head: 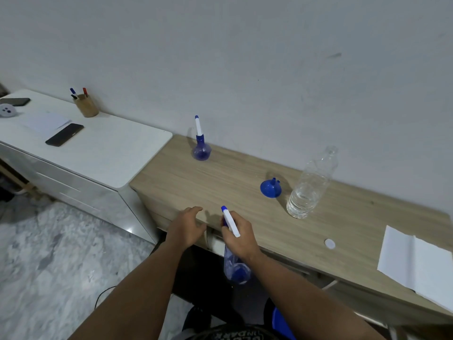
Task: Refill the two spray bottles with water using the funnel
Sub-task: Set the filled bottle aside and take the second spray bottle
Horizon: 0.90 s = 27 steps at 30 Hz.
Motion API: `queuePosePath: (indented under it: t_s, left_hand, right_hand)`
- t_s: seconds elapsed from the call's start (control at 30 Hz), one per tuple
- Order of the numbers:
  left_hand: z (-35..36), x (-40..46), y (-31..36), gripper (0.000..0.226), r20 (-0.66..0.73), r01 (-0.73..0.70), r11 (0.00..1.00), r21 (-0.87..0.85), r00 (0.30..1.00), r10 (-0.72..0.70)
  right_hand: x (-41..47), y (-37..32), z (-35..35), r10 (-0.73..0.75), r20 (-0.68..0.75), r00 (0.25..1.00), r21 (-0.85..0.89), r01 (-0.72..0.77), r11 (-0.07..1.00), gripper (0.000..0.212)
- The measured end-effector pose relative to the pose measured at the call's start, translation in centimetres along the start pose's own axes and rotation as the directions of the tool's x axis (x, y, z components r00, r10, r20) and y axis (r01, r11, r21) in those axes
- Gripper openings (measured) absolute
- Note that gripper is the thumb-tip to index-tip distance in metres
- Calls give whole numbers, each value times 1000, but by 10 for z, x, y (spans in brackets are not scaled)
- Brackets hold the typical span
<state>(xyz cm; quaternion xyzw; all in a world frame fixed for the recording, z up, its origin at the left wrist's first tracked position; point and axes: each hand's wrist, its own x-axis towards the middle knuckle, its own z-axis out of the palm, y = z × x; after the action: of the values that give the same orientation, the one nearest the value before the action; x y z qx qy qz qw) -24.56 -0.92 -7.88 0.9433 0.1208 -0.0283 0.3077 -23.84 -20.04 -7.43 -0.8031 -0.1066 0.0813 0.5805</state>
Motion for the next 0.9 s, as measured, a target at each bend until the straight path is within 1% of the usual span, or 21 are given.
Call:
queuePosePath:
  t_s: [0.1, 0.2, 0.33, 0.4, 0.67, 0.83, 0.9]
  left_hand:
    - [-1, 3, 0, 59, -9, -14, 1000, 5, 1000, 14]
    - [-3, 5, -2, 60, -12, -11, 1000, 0, 1000, 11]
    - [-5, 9, -6, 59, -27, -20, 1000, 11, 999, 21]
    - [-7, 11, -8, 58, -30, -21, 1000, 13, 999, 21]
    - [-10, 20, -11, 59, -26, -14, 1000, 22, 1000, 15]
    - [-11, 23, -12, 59, -28, -14, 1000, 26, 1000, 15]
    - [-11, 23, -13, 59, -34, -13, 1000, 21, 999, 13]
  right_hand:
    - [-2, 6, 3, 99, 4, 995, -73, -99, 992, 26]
    - [-4, 6, 3, 148, 18, 989, -117, -145, 983, 32]
    - [3, 5, 5, 240, 9, 971, -92, -238, 967, 21]
    - [7, 6, 6, 252, 11, 968, -79, -251, 965, 21]
    - [14, -2, 7, 185, 30, 982, -112, -181, 977, 27]
    - [12, -4, 8, 12, 14, 1000, -35, -11, 999, 24]
    - [12, -5, 10, -26, -6, 1000, -11, 26, 1000, 25]
